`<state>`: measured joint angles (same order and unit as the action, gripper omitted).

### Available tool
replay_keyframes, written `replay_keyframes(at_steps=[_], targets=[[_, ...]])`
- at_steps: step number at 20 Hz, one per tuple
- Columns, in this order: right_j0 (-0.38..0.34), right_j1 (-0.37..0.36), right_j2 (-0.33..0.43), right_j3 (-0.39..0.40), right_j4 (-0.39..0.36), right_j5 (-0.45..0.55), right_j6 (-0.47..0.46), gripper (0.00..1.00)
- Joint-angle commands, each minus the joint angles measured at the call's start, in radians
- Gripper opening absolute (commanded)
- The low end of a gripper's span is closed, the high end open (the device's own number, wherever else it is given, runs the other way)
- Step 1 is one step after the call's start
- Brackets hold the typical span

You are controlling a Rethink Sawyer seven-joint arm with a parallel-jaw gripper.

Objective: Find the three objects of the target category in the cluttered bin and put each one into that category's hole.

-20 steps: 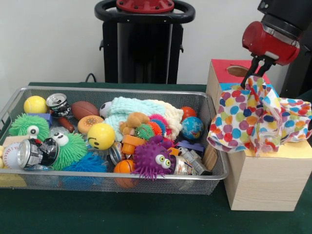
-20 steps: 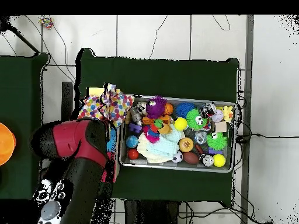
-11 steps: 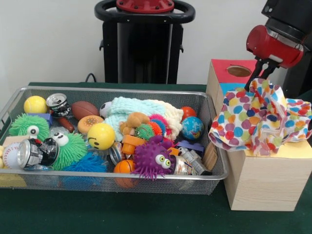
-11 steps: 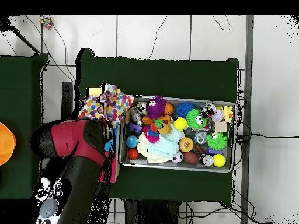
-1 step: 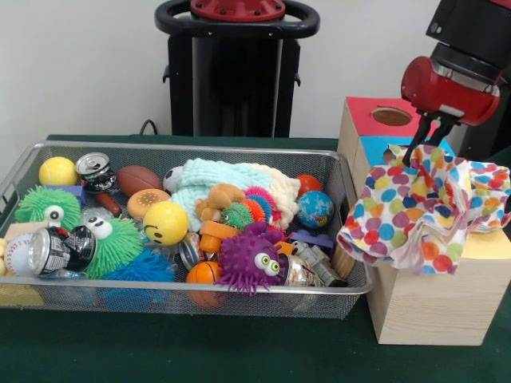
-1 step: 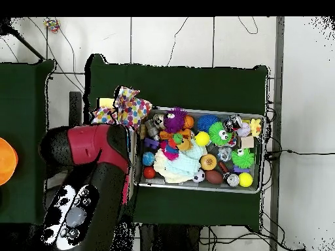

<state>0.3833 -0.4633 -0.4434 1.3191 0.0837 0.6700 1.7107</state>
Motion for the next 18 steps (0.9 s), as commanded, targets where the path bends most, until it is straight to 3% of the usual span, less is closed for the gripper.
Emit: replay_keyframes(at_steps=[1, 6, 11, 14, 18], targets=[[-0.048, 0.097, 0.170, -0.068, 0.025, -0.038, 0.120, 0.00], [-0.039, 0.170, 0.147, -0.128, 0.018, -0.083, 0.174, 0.00], [-0.003, 0.264, 0.073, -0.214, 0.043, -0.053, 0.284, 0.00], [0.017, 0.280, 0.060, -0.178, 0.049, -0.098, 0.319, 0.00], [0.040, 0.258, 0.084, -0.073, 0.010, -0.226, 0.270, 0.00]])
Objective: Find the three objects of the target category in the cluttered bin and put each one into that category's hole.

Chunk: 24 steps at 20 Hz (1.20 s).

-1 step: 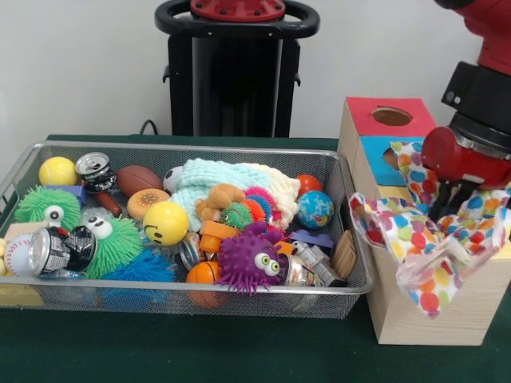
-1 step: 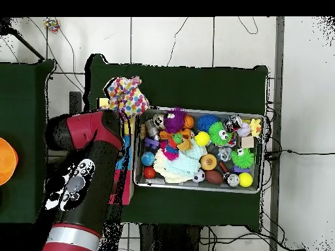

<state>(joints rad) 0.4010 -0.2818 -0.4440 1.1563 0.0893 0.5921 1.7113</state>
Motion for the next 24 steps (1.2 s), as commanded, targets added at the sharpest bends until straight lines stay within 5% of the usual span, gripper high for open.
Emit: replay_keyframes(at_steps=[1, 7, 13, 24], targets=[[0.030, 0.073, 0.091, 0.115, -0.005, -0.182, 0.261, 0.00], [0.050, 0.001, 0.140, 0.257, -0.035, -0.321, 0.220, 0.00], [-0.012, -0.020, 0.219, 0.341, -0.077, -0.458, 0.151, 0.00], [-0.120, -0.020, 0.271, 0.425, -0.133, -0.506, 0.089, 0.00]])
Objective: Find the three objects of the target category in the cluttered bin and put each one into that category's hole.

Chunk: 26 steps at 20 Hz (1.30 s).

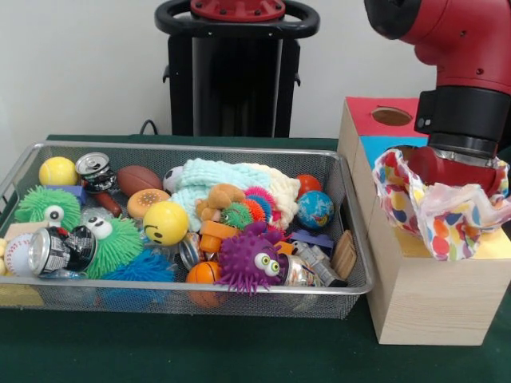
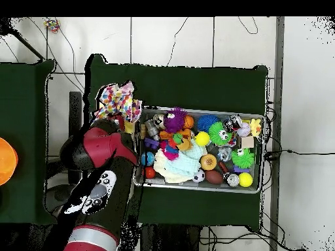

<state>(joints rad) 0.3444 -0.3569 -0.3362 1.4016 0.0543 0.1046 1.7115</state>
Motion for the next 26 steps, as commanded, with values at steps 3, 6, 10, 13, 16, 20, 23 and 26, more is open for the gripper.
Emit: replay_keyframes(at_steps=[3, 6, 10, 13, 16, 20, 23, 26], targets=[[-0.072, 0.060, 0.163, 0.198, -0.095, -0.032, 0.111, 0.00], [-0.079, 0.076, 0.166, 0.201, -0.089, -0.038, 0.129, 0.00], [-0.132, 0.104, 0.229, 0.199, -0.084, -0.011, 0.108, 0.00], [-0.137, 0.140, 0.234, 0.187, -0.067, 0.012, 0.112, 0.00], [-0.117, 0.212, 0.204, 0.136, -0.025, 0.113, 0.119, 0.00], [-0.206, 0.425, 0.276, 0.022, -0.013, 0.006, 0.106, 0.00], [-0.226, 0.487, 0.290, -0.031, -0.031, -0.043, 0.093, 0.00], [-0.212, 0.501, 0.271, -0.047, -0.042, -0.089, 0.111, 0.00]])
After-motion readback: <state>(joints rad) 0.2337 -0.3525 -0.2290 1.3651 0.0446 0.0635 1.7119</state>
